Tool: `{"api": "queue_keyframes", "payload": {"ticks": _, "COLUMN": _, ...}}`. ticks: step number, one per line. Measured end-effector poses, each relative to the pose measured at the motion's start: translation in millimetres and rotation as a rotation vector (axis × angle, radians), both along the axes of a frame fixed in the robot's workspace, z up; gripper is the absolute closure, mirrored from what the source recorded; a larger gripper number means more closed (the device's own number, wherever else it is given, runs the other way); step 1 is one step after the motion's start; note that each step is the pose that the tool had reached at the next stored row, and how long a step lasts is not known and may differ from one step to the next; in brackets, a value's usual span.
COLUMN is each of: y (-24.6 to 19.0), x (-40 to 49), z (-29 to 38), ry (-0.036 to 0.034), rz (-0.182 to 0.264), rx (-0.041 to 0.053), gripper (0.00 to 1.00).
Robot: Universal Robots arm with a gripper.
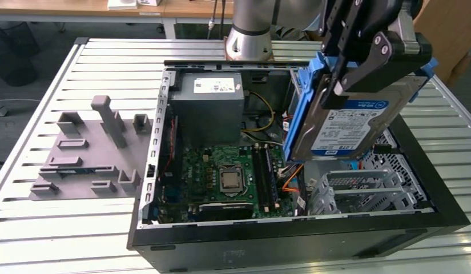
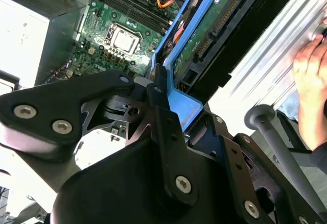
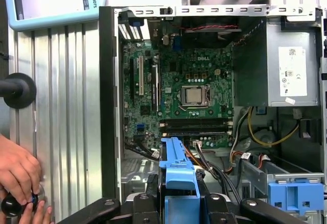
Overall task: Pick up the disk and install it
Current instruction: 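Insert the disk into the insertion slot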
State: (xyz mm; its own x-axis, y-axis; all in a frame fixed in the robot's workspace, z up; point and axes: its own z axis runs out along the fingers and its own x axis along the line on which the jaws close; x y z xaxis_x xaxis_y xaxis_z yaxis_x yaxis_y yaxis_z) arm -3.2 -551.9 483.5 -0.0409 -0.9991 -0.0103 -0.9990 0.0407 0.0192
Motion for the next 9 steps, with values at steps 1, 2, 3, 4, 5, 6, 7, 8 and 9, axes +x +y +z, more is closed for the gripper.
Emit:
{"api": "queue_keyframes", "payload": {"ticks": 1, "y": -0.5, "x": 0.1, "z": 0.0, "ry": 0.0, "rz": 0.0, "rx": 0.0, "gripper": 0.64}}
{"api": "queue_keyframes", "payload": {"ticks": 2, "y": -1.0, "x": 0.2, "z": 0.0, "ry": 0.0, "rz": 0.0, "rx": 0.0, "gripper": 0.64}}
{"api": "queue_keyframes", "payload": {"ticks": 3, "y": -1.4, "x": 0.3, "z": 0.0, "ry": 0.0, "rz": 0.0, "rx": 0.0, "gripper": 0.64}}
{"api": "queue_keyframes", "payload": {"ticks": 4, "y": -1.7, "x": 0.5, "z": 0.0, "ry": 0.0, "rz": 0.0, "rx": 0.0, "gripper": 0.64}}
{"api": "queue_keyframes", "payload": {"ticks": 5, "y": -1.9, "x": 0.7, "z": 0.0, "ry": 0.0, "rz": 0.0, "rx": 0.0, "gripper": 0.64}}
{"api": "queue_keyframes", "payload": {"ticks": 6, "y": -2.0, "x": 1.1, "z": -0.1, "ry": 0.0, "rz": 0.0, "rx": 0.0001, "gripper": 0.64}}
{"api": "queue_keyframes", "payload": {"ticks": 7, "y": -2.0, "x": 1.5, "z": -0.1, "ry": 0.0, "rz": 0.0, "rx": 0.0, "gripper": 0.64}}
{"api": "queue_keyframes", "payload": {"ticks": 8, "y": -2.1, "x": 1.9, "z": -0.1, "ry": 0.0, "rz": 0.0, "rx": 0.0001, "gripper": 0.64}}
{"api": "queue_keyframes", "payload": {"ticks": 9, "y": -2.2, "x": 2.4, "z": -0.1, "ry": 0.0, "rz": 0.0, "rx": 0.0, "gripper": 0.64}}
